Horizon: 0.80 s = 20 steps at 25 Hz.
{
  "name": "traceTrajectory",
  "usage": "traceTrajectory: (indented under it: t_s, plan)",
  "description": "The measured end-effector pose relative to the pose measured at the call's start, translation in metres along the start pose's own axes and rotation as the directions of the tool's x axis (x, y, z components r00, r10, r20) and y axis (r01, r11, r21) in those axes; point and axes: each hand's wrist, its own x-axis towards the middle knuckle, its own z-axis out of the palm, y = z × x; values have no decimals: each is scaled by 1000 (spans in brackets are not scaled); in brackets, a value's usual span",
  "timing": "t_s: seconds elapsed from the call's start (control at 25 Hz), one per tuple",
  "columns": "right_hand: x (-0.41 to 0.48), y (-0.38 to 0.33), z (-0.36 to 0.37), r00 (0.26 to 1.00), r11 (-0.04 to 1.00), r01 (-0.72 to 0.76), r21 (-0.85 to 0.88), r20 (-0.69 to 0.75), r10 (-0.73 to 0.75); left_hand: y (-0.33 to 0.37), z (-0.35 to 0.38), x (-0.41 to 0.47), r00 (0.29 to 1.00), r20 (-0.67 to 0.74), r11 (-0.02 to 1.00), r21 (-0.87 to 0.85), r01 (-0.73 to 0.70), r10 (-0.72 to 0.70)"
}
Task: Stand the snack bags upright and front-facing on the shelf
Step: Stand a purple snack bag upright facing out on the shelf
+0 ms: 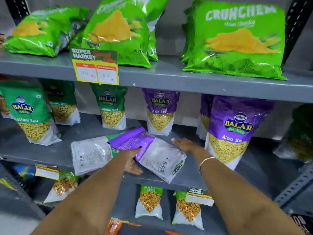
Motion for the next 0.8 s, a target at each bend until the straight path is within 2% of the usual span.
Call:
traceTrajectory:
  t_s: [0.12,0.16,0.32,0.4,0.48,0.64,0.8]
  plan:
    - [15,5,5,997,999,1,41,77,-5,6,-1,14,999,36,990,-138,-23,28]
    - [23,8,8,995,994,-23,104,104,12,7,-2,18,998,59,986,-165,-16,27]
    - [29,11,2,978,971,-94,221,205,47,10,-5,22,995,82,977,-209,-32,50]
    - [14,-1,-6,971,968,-96,230,238,40,14,-2,16,993,85,984,-162,-73,87]
    - [-3,-11,-15,974,974,-92,207,223,44,24,0,3,984,103,985,-108,-137,148]
    - [-19,-13,-25,989,959,-39,281,145,-3,55,3,-19,943,152,947,78,-311,298]
    - [-17,-5,-13,991,914,126,385,-100,-94,77,15,-24,837,186,799,250,-546,514]
